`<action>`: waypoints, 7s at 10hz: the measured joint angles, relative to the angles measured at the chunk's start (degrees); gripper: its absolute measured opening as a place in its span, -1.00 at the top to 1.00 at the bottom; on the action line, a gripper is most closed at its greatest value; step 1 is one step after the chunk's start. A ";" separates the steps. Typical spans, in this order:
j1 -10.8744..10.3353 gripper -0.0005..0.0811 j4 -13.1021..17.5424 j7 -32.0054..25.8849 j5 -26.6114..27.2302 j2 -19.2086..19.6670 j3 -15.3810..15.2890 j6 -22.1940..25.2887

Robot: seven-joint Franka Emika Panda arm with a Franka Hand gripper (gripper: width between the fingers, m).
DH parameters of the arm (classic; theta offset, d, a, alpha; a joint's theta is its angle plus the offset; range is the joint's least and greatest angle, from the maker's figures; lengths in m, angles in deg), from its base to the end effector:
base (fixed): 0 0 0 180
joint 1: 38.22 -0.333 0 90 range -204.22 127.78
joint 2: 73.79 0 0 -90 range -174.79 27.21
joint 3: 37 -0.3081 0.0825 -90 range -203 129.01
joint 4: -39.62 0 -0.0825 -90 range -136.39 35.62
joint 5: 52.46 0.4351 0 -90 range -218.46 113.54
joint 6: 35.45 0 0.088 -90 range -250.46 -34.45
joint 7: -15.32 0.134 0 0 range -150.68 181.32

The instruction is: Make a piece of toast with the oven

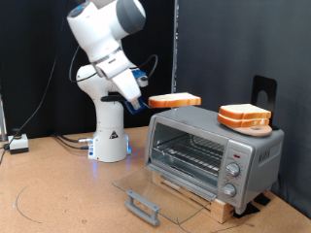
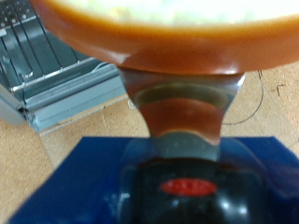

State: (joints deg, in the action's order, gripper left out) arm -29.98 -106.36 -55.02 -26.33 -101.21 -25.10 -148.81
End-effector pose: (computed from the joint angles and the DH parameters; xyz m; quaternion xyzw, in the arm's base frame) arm 0.4212 -0.1067 0.3751 -0.9089 -0.3303 -0.1368 0.2145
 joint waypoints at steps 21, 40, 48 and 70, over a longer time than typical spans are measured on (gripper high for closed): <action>-0.94 0.02 -7.60 -14.92 -0.03 16.97 -1.93 -19.54; -0.53 0.02 -15.06 -12.07 -13.26 7.12 -13.37 -30.86; 0.36 0.02 -14.35 -6.31 -13.23 7.14 -16.63 -28.59; 3.30 0.02 -12.40 -11.44 -3.65 9.46 -12.56 -27.96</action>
State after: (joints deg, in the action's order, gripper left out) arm -26.68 -118.76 -66.45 -29.98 -91.75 -37.66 -176.77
